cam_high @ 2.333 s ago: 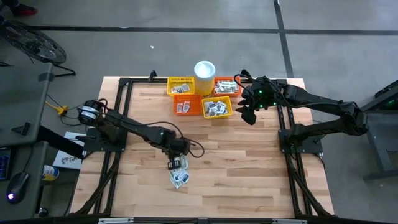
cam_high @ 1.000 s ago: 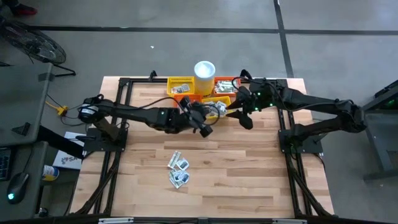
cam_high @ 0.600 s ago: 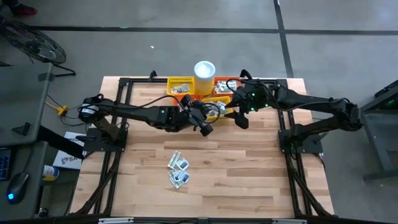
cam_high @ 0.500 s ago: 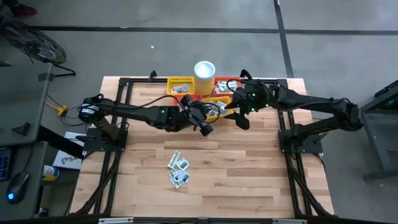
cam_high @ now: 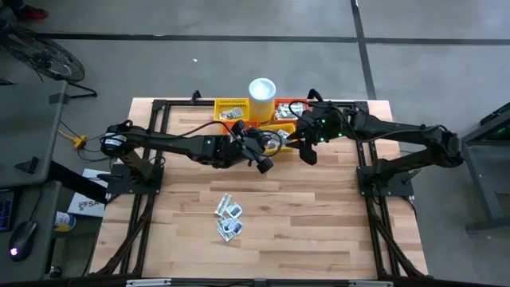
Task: Pick & Place First Aid Supplies
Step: Put the green bandage pack into the top orange basket
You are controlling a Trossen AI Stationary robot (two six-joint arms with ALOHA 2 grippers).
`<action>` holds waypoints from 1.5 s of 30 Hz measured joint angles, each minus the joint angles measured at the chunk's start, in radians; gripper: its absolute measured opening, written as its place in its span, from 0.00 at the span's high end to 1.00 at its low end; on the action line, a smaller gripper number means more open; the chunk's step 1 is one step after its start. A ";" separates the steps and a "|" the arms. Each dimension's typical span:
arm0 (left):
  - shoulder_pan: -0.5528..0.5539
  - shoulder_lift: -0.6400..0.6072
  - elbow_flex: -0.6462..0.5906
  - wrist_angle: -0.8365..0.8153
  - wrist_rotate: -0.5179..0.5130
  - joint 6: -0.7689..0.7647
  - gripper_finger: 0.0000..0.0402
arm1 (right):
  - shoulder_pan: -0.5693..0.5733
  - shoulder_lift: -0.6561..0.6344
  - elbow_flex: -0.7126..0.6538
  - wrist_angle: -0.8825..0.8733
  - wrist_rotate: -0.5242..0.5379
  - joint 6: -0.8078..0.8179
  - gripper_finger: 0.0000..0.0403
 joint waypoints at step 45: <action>0.478 -0.074 -0.028 -0.360 0.325 -0.128 0.74 | -0.463 0.278 0.008 -0.113 0.220 -0.583 1.00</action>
